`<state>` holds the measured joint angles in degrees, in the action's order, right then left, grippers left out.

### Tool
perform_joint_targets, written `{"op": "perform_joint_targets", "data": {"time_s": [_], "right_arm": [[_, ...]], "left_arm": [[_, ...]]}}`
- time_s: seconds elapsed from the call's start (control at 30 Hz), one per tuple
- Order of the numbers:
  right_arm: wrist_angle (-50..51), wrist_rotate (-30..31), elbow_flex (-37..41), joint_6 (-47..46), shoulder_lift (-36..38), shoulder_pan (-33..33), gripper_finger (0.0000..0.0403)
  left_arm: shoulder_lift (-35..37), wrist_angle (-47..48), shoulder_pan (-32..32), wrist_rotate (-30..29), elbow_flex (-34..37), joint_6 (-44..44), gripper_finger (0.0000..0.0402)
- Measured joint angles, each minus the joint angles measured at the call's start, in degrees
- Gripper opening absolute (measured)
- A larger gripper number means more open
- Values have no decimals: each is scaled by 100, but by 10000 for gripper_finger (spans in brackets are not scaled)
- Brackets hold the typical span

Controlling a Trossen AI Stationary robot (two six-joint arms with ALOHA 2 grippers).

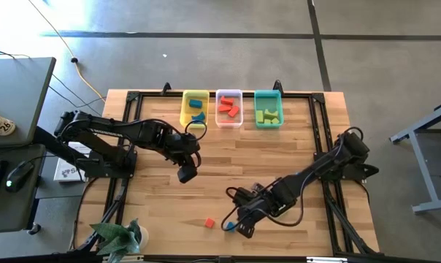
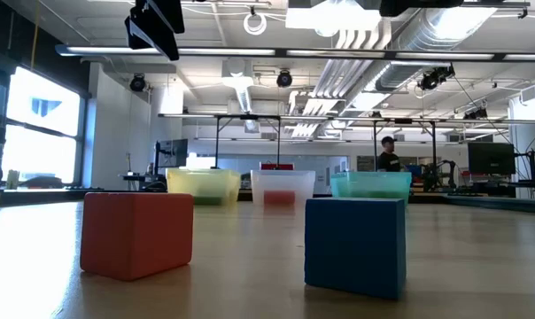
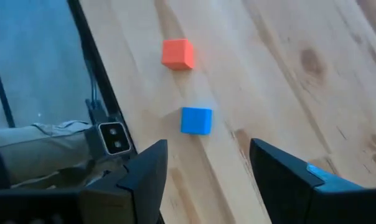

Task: Sort & place blocks by color
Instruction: Put the blue block into the yellow bin

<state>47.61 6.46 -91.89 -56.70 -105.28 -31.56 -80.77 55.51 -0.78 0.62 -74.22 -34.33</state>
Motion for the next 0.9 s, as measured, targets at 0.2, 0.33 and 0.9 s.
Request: {"op": "perform_joint_targets", "data": {"time_s": [0.2,0.33,0.9], "right_arm": [[-335,4,1,152,-130,-78,216],[-386,-2,4,130,-292,-141,216],[-621,-84,4,146,-1033,-185,216]], "left_arm": [[0,1,0,0,0,0,200],[0,15,0,0,-2,0,200],[0,44,-2,-1,-2,-94,200]]}}
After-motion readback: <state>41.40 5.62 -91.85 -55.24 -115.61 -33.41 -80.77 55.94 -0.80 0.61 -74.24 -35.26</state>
